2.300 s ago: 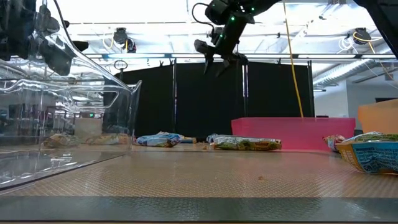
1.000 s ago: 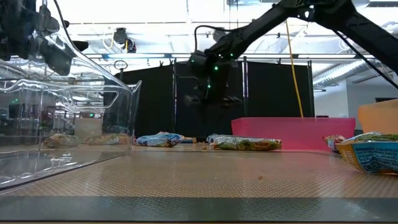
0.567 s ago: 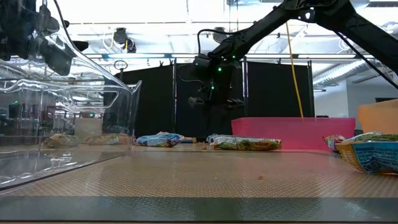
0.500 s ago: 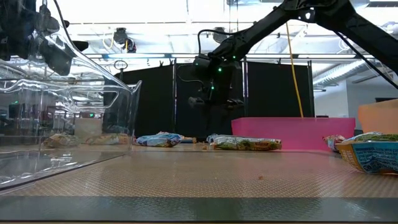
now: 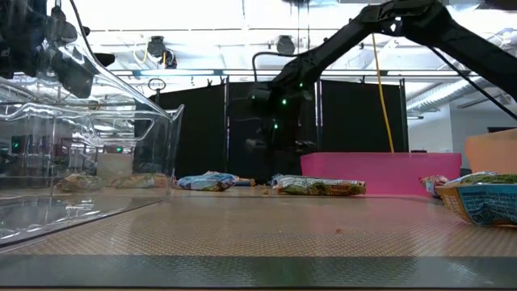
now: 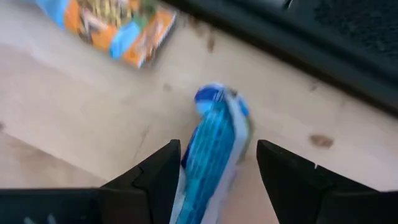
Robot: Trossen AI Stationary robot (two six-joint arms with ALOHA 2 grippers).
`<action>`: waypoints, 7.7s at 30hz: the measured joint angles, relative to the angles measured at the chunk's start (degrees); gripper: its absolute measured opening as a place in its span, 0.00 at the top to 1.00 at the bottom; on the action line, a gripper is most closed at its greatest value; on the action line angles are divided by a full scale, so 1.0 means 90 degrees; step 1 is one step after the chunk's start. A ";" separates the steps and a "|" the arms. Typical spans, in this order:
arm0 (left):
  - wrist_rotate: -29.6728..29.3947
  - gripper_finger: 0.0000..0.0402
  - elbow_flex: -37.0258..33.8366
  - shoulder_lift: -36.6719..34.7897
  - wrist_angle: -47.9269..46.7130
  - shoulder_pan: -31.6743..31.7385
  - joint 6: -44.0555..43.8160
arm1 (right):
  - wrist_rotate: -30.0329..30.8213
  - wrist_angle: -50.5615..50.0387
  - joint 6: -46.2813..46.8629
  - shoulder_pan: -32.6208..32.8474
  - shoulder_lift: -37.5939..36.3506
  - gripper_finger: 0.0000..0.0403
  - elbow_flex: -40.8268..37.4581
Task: Pick and place Granola Bars by type
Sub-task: Put the top left blue granola bar into the red bin, then put the top blue granola bar into the red bin
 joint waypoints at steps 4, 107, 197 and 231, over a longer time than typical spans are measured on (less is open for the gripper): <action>0.0001 0.36 0.0000 0.0000 0.0000 0.0000 0.0001 | -0.0077 0.0027 -0.0056 0.0036 0.0026 0.50 0.0000; 0.0001 0.36 0.0000 0.0000 0.0000 0.0002 0.0003 | 0.0259 -0.4613 0.0055 -0.0529 -0.5734 0.98 -0.1875; 0.0001 0.36 0.0000 0.0000 0.0000 0.0000 0.0001 | -0.0840 -0.0005 0.0039 -0.0673 -0.5999 0.54 -0.6586; -0.0001 0.36 -0.0002 0.0000 0.0000 0.0002 0.0001 | -0.1621 -0.1679 -0.3382 -0.0320 -0.5999 0.39 -0.1927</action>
